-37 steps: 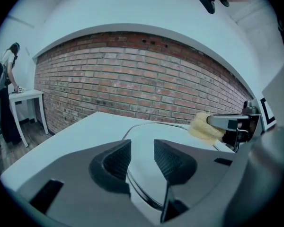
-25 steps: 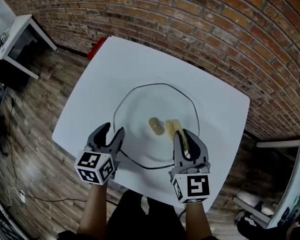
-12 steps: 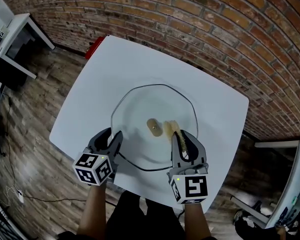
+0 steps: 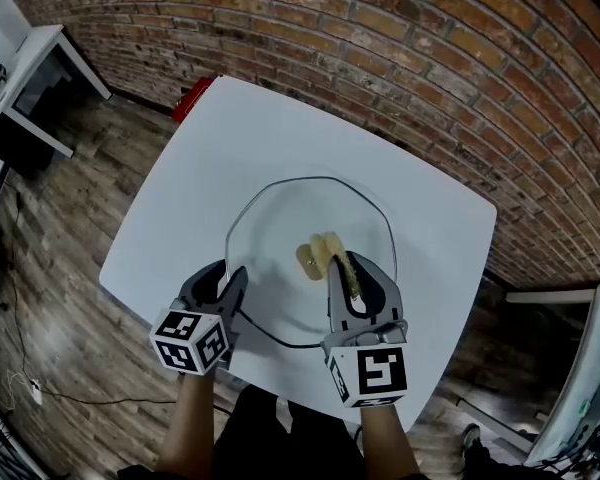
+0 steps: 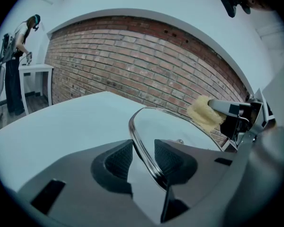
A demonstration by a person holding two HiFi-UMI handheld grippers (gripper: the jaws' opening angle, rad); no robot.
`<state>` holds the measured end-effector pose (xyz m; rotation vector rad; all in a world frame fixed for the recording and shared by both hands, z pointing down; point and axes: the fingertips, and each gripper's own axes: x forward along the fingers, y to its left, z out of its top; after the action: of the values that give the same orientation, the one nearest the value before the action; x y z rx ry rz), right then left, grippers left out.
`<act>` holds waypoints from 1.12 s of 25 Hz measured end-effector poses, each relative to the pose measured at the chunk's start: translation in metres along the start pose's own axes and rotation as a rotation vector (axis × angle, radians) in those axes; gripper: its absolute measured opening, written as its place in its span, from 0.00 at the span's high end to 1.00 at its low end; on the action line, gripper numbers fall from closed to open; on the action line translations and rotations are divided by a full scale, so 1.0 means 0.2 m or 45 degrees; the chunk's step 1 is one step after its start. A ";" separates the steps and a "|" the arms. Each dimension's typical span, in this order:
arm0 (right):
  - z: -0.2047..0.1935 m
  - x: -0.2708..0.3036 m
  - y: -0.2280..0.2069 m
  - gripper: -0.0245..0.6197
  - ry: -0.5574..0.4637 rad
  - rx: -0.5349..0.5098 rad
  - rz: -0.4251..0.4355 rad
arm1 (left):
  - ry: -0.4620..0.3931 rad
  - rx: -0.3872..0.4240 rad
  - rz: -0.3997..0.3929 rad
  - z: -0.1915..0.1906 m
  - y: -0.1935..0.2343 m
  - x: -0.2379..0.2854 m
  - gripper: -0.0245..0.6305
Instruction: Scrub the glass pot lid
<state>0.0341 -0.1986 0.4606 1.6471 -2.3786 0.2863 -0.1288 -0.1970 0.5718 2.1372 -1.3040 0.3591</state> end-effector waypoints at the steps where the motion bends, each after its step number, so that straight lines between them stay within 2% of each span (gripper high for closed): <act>1: 0.02 0.03 0.03 0.87 -0.002 0.002 0.019 | -0.001 0.000 -0.002 0.00 0.00 0.00 0.74; 10: 0.07 0.28 0.37 0.87 0.039 0.005 0.206 | -0.003 -0.012 -0.012 0.00 -0.02 -0.01 0.74; 17: 0.00 0.40 0.47 0.87 0.142 0.004 0.271 | -0.005 -0.012 -0.019 0.01 0.00 0.00 0.74; 22: -0.11 0.45 0.47 0.87 0.261 -0.026 0.254 | -0.007 -0.007 -0.022 0.02 0.00 0.00 0.74; 25: -0.18 0.46 0.39 0.87 0.340 -0.039 0.197 | -0.004 -0.006 -0.022 0.02 0.01 0.00 0.74; 28: -0.22 0.46 0.28 0.87 0.367 -0.023 0.138 | -0.008 -0.005 -0.018 0.02 0.01 0.00 0.74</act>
<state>-0.0458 -0.2487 0.5280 1.3658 -2.2466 0.4850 -0.1307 -0.2000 0.5701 2.1451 -1.2909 0.3443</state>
